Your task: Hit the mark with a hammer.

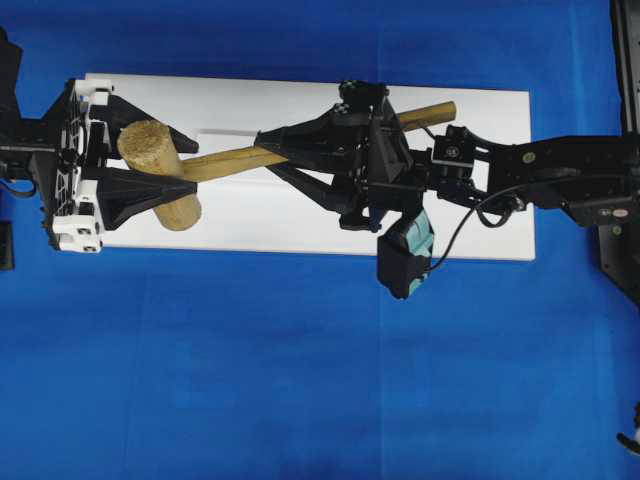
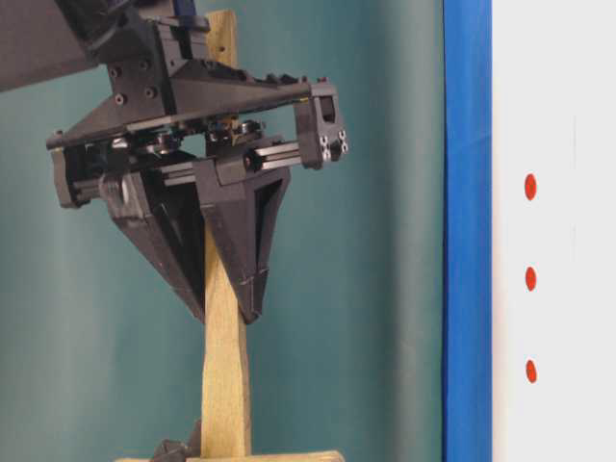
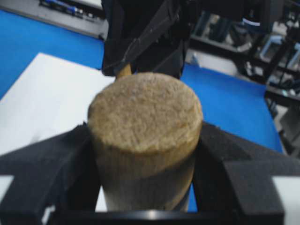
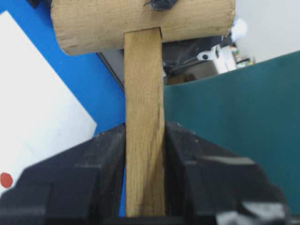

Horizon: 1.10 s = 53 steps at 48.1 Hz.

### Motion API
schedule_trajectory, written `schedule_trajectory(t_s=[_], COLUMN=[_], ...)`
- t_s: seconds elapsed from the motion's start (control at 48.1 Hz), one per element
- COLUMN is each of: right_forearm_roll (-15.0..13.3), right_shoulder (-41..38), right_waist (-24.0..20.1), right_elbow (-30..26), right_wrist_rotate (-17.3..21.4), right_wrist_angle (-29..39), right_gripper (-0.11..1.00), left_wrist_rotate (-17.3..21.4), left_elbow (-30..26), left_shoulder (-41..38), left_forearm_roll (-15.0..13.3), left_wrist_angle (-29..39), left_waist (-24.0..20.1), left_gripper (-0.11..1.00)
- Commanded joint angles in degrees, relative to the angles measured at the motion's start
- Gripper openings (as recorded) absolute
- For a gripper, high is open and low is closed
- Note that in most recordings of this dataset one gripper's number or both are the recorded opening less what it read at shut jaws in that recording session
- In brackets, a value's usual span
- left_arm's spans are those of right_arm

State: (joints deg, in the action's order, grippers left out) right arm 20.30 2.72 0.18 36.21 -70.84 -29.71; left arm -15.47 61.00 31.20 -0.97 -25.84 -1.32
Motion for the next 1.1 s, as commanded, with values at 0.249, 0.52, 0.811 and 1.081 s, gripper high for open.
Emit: schedule_trajectory(t_s=[0.249,0.52,0.811,1.081], right_forearm_roll=[0.18,4.22,20.3,31.38], right_shoulder=[1.85,2.29,4.31,4.48], right_waist=[0.35,0.26,0.7,1.32], right_elbow=[-2.81,-2.72,-4.13,-5.01], right_wrist_rotate=[0.35,0.44,1.93,2.11], right_wrist_angle=[3.25,3.96,14.85,18.46], right_gripper=[0.18,0.92,0.98,0.98], left_wrist_rotate=[0.53,0.88,9.58,18.98], left_elbow=[0.53,0.7,0.18,-0.97], left_shoulder=[3.16,3.43,3.52,3.52], left_forearm_roll=[0.18,0.26,0.35,0.35], left_wrist_angle=[-0.18,1.05,2.99,5.1], left_waist=[0.09,0.09,0.0,1.05], left_gripper=[0.44,0.44,0.44,0.44])
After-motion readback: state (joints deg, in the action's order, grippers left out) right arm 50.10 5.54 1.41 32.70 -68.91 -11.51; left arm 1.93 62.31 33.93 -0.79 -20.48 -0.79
